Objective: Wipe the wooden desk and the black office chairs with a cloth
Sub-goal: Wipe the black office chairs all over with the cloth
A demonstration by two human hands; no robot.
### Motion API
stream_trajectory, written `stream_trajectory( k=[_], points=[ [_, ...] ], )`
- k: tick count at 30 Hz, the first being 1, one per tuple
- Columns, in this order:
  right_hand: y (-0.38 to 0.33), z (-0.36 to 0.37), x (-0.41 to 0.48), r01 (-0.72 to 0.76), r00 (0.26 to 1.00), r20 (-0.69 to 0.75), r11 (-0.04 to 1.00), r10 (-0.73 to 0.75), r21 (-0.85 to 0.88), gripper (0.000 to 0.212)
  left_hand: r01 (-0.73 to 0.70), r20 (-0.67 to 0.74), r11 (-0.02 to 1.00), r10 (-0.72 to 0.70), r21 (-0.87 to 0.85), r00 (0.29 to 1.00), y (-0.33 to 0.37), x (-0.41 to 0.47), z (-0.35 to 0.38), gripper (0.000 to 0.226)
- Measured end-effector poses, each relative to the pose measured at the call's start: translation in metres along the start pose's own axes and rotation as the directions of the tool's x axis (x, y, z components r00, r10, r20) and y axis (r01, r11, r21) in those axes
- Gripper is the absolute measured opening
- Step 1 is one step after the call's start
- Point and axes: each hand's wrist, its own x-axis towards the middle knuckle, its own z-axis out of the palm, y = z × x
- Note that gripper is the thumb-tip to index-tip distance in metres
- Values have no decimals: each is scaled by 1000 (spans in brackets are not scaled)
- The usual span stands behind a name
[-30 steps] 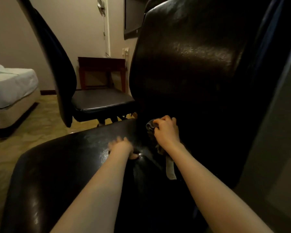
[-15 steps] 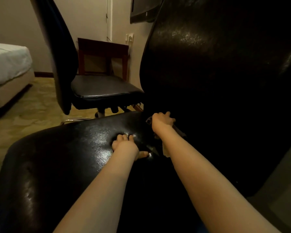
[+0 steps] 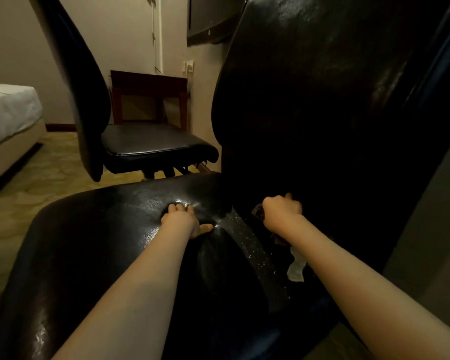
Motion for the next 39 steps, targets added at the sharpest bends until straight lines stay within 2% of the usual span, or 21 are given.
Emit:
stream_trajectory(
  k=[5, 7, 10, 13, 15, 17, 20, 23, 27, 31, 35, 37, 39],
  points=[
    [5, -1, -30, 2, 999, 32, 996, 1, -85, 27, -12, -27, 1000, 12, 2, 1000, 2, -6, 2, 86],
    [5, -5, -34, -8, 1000, 6, 1000, 8, -23, 22, -17, -35, 1000, 17, 1, 999, 3, -9, 3, 84],
    [1, -12, -31, -38, 995, -84, 984, 53, 173, 10, -18, -53, 1000, 18, 11, 998, 5, -11, 4, 80],
    [-12, -13, -4, -11, 973, -211, 938, 90, 346, 24, -28, -54, 1000, 29, 10, 998, 5, -10, 5, 79],
    [-24, -3, 20, 59, 971, -239, 936, 27, 348, 38, -24, -53, 1000, 24, 3, 998, 5, -11, 6, 79],
    [-36, 10, 40, 66, 984, -180, 930, 0, 362, 46, -20, -47, 1000, 19, -9, 999, 5, -11, 5, 79],
    [-41, 24, 57, 31, 991, -128, 882, 33, 470, 45, -11, -42, 1000, 10, -14, 999, 5, -9, 6, 79],
    [-31, 27, 51, 146, 987, -128, 836, -92, 529, 44, -8, -47, 1000, 7, -14, 999, 4, -9, 7, 78],
    [-9, 23, 21, 293, 948, -114, 669, -299, 683, 44, -8, -41, 1000, 8, -12, 999, 4, -12, 6, 77],
    [5, 6, -11, 284, 888, 16, 577, -459, 766, 53, -25, -17, 999, 25, 21, 1000, 3, -16, 2, 76],
    [23, -10, -38, 302, 781, 134, 557, -611, 774, 55, -44, -5, 999, 44, -16, 999, -1, -17, 0, 73],
    [25, -8, -47, 314, 823, 52, 530, -565, 787, 57, -52, 5, 993, 53, -104, 999, -4, -16, 1, 65],
    [16, -3, -44, 328, 905, -104, 519, -413, 789, 54, -56, 13, 980, 60, -193, 998, -7, -14, 2, 60]
  ],
)
